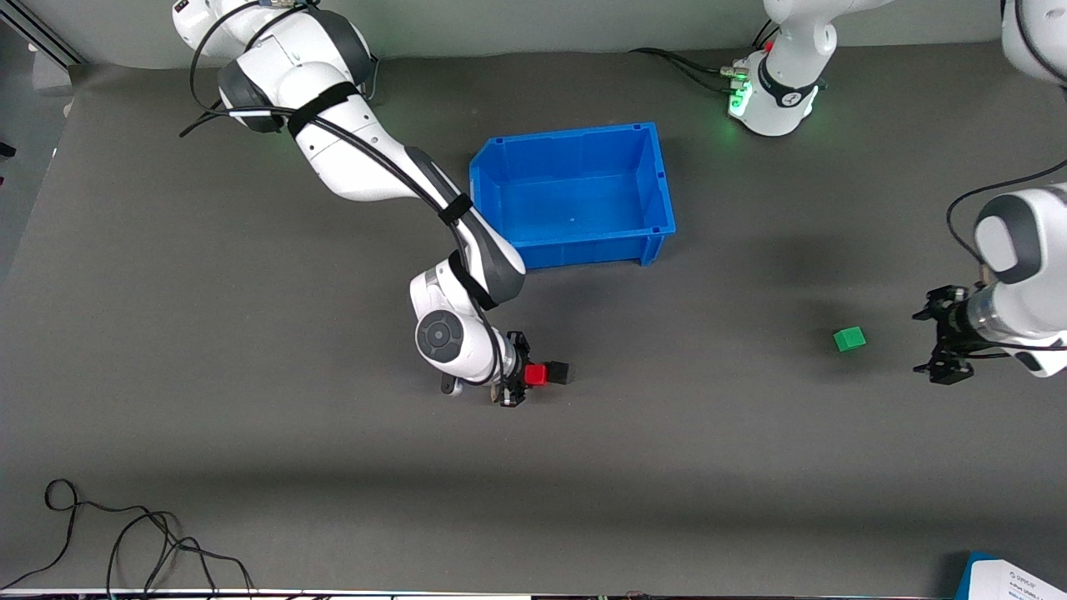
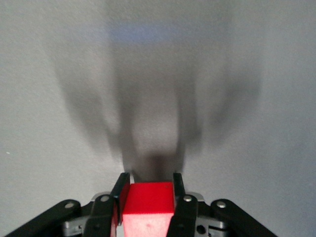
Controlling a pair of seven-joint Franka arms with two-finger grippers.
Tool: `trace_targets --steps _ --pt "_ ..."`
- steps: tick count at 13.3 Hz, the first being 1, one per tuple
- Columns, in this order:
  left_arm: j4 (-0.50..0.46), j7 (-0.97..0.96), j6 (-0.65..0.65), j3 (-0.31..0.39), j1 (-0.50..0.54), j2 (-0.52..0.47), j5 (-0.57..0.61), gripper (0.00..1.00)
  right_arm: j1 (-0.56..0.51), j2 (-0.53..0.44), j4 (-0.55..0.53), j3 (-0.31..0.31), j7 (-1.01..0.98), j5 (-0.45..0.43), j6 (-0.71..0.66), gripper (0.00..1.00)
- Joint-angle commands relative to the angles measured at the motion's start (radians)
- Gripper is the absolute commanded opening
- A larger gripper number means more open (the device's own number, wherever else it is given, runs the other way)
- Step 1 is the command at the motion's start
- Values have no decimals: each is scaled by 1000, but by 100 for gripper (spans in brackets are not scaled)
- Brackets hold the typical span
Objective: Attach green and red cubes to black cube
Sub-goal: 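Hold the red cube while the left gripper grasps the green cube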
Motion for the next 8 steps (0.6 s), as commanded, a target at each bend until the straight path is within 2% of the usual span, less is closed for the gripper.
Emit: trace_targets --steps 1,3,8 --pt "-67 -154 124 -1 2 27 12 99 23 33 26 -12 22 5 7 18" --pt "-63 -251 155 -1 -3 52 12 99 23 35 29 -12 22 5 7 18" --pt "-69 -372 132 5 5 87 13 99 20 35 58 -11 22 8 21 18"
